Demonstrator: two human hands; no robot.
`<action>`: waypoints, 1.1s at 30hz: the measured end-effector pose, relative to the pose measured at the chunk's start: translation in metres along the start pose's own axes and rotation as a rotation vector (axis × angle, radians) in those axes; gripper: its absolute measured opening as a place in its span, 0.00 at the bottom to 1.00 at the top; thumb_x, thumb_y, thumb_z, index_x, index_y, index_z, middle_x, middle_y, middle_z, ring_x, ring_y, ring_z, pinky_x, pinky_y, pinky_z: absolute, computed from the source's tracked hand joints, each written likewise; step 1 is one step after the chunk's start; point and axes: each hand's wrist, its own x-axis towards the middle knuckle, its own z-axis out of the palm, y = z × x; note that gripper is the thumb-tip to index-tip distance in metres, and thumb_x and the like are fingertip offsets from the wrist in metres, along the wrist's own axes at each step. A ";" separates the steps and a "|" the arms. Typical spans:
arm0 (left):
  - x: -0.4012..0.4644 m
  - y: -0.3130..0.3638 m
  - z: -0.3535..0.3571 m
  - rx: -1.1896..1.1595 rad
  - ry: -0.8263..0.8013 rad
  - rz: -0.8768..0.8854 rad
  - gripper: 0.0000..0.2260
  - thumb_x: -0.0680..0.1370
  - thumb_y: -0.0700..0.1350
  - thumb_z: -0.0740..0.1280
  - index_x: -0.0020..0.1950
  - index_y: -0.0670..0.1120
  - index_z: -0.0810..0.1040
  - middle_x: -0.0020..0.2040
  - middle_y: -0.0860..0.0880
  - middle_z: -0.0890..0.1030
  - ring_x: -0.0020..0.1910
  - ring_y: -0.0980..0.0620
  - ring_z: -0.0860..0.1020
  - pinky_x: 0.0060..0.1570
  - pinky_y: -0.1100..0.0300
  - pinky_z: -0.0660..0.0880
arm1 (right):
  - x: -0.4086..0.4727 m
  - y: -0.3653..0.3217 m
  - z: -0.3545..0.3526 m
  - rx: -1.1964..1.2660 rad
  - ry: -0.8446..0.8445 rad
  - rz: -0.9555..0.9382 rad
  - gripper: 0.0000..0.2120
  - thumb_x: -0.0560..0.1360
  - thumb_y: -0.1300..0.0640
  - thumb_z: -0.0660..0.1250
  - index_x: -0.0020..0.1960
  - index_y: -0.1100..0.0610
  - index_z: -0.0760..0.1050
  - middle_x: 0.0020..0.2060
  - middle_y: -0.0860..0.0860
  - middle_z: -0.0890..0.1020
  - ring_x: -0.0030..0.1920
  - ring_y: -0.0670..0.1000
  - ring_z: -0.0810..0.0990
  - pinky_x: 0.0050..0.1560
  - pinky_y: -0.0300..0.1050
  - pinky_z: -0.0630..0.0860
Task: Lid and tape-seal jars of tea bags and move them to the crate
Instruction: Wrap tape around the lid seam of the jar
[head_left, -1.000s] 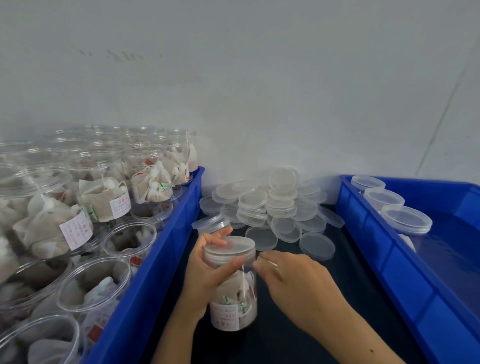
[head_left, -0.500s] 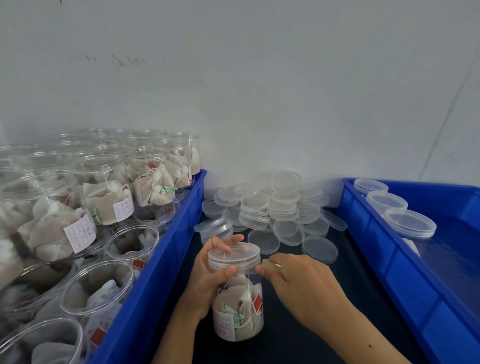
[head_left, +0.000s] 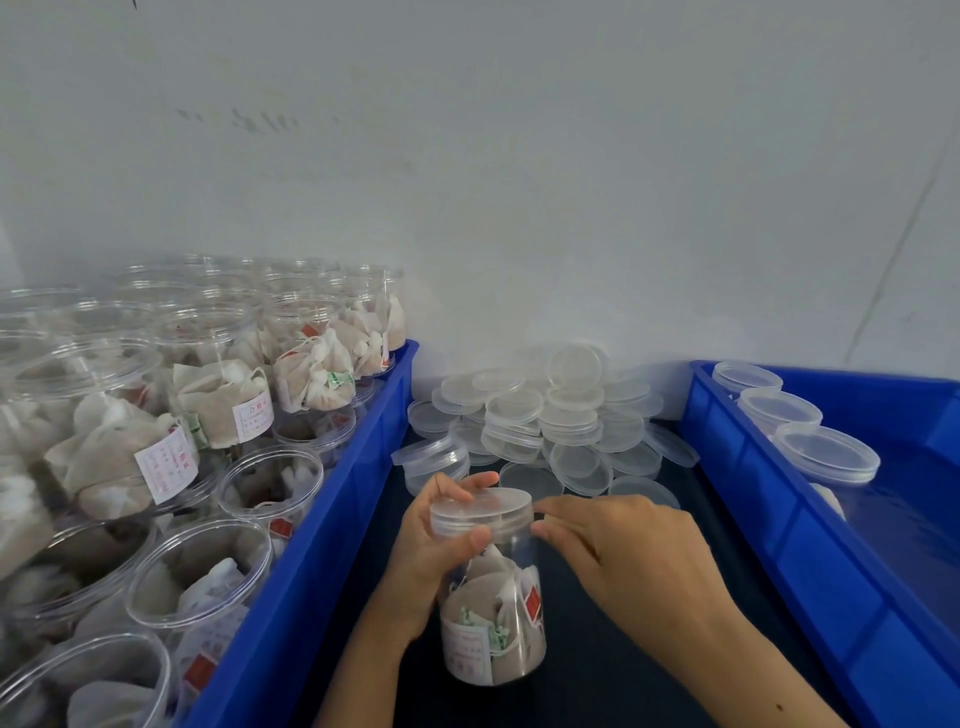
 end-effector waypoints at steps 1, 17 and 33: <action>0.001 0.000 0.000 0.021 -0.008 0.005 0.29 0.57 0.49 0.82 0.47 0.40 0.70 0.64 0.41 0.78 0.61 0.40 0.79 0.55 0.50 0.79 | -0.001 0.002 -0.003 -0.028 0.012 -0.013 0.19 0.80 0.37 0.46 0.62 0.40 0.71 0.45 0.40 0.81 0.45 0.44 0.79 0.42 0.40 0.75; -0.011 -0.005 0.030 0.668 0.162 0.230 0.20 0.61 0.62 0.76 0.47 0.59 0.72 0.60 0.65 0.77 0.59 0.63 0.77 0.51 0.61 0.77 | 0.001 0.028 0.004 0.201 -0.025 0.106 0.12 0.81 0.47 0.57 0.57 0.39 0.78 0.40 0.43 0.80 0.40 0.43 0.78 0.42 0.40 0.77; -0.007 0.024 0.065 1.449 -0.104 0.185 0.25 0.67 0.64 0.66 0.63 0.63 0.68 0.60 0.59 0.62 0.63 0.59 0.63 0.51 0.63 0.63 | -0.011 0.046 0.008 0.031 0.102 -0.106 0.04 0.77 0.53 0.67 0.47 0.48 0.81 0.46 0.43 0.76 0.32 0.46 0.77 0.29 0.44 0.76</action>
